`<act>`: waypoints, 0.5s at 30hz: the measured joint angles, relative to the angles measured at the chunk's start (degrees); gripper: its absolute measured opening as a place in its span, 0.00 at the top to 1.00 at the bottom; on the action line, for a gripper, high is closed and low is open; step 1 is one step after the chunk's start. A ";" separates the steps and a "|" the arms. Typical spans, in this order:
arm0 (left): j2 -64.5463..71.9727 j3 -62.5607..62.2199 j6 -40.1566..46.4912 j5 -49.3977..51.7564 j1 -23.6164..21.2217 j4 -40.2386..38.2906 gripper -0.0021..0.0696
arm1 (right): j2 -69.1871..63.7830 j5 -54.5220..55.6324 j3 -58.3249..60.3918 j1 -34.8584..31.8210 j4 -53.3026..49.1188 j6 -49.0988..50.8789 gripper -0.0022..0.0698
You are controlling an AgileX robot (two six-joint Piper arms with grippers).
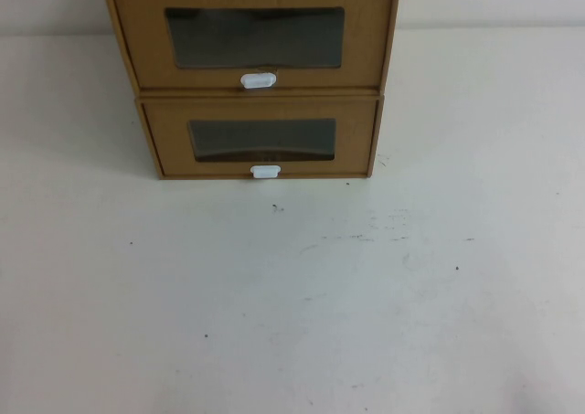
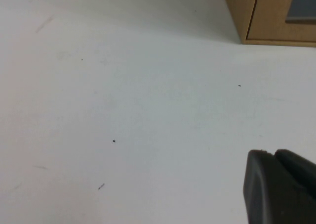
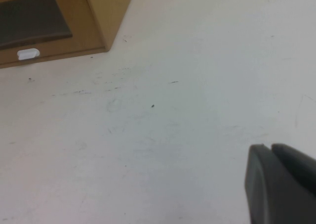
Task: Open the shoe box
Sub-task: 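Pull the top drawer of the cardboard box fully open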
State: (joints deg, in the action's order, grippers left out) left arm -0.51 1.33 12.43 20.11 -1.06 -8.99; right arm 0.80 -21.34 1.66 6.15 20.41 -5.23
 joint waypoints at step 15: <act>0.00 0.00 0.00 0.00 0.00 4.99 0.98 | 0.00 0.00 0.00 0.00 0.00 0.00 1.00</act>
State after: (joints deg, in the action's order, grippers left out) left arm -0.51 1.33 12.43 20.11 -1.06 -3.99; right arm 0.80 -21.34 1.66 6.15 20.41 -5.23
